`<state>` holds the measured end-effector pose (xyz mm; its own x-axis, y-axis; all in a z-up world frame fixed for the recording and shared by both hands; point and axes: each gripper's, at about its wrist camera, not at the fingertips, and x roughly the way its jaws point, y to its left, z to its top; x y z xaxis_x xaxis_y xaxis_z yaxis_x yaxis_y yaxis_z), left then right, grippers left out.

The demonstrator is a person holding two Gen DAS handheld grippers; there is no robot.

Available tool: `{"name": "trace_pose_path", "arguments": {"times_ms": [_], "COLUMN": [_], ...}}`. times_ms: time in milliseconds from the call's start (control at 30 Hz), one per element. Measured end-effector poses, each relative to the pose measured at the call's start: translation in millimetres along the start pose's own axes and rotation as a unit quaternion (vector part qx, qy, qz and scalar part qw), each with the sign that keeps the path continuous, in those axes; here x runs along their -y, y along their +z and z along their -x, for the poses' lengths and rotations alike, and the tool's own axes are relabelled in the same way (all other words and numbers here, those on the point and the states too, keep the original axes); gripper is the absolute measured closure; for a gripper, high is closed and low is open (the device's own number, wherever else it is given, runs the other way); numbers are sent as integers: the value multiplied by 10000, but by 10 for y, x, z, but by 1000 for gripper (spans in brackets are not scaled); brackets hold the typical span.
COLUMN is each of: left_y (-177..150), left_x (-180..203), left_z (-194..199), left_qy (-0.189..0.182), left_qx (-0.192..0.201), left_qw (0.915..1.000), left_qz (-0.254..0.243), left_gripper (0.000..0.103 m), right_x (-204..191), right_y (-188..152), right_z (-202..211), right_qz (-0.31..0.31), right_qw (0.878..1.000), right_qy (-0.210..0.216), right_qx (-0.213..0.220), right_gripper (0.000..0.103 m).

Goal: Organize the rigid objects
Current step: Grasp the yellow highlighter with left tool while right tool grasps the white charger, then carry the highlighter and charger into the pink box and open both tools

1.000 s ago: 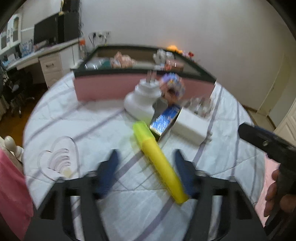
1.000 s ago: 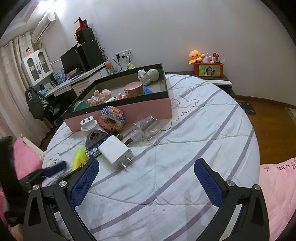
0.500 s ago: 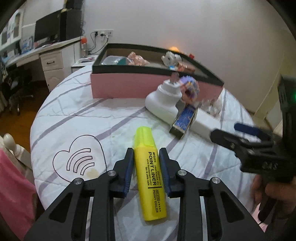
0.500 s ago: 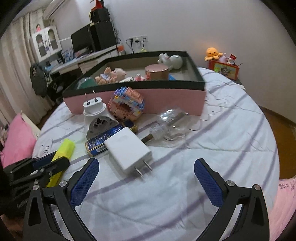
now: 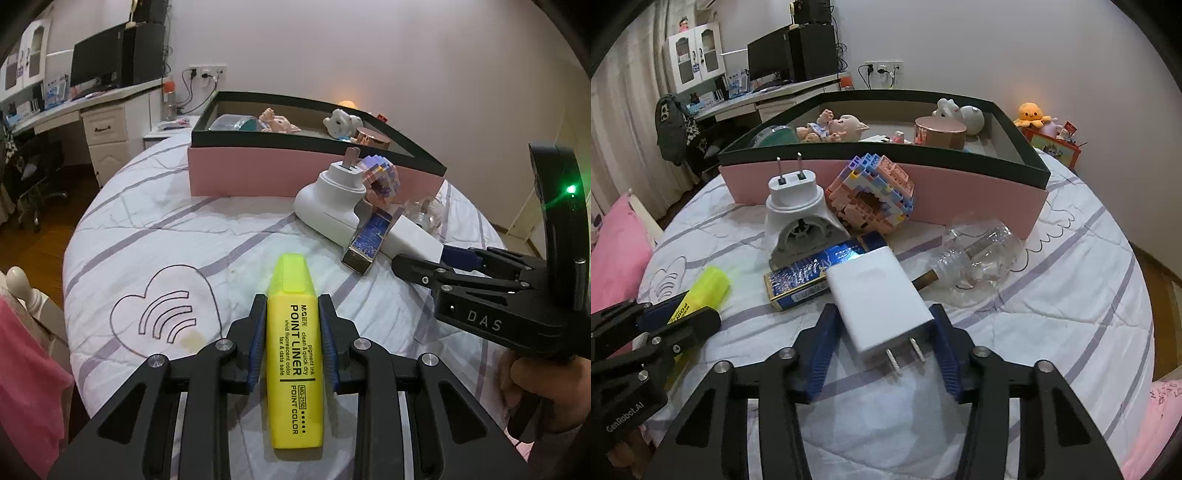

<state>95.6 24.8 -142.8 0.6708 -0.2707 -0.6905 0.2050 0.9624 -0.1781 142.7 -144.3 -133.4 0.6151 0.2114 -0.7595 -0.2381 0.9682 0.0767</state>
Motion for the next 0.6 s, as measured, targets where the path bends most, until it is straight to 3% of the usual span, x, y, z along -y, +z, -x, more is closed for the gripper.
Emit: {"name": "trace_pose_path", "arguments": {"times_ms": [267,600], "left_y": [66,236], "left_x": [-30,-70], "left_z": [185,377], "left_qy": [48,123], "left_qx": [208,488], "left_qw": [9998,9987], "left_qz": [9,-12], "left_gripper": [76,76], "right_x": [66,89], "right_y": [-65,86], "right_z": [216,502], "right_qz": [-169,-176], "right_qw": [9996,9984], "right_qy": [154,217], "right_qx": [136,494], "right_gripper": [59,62]}}
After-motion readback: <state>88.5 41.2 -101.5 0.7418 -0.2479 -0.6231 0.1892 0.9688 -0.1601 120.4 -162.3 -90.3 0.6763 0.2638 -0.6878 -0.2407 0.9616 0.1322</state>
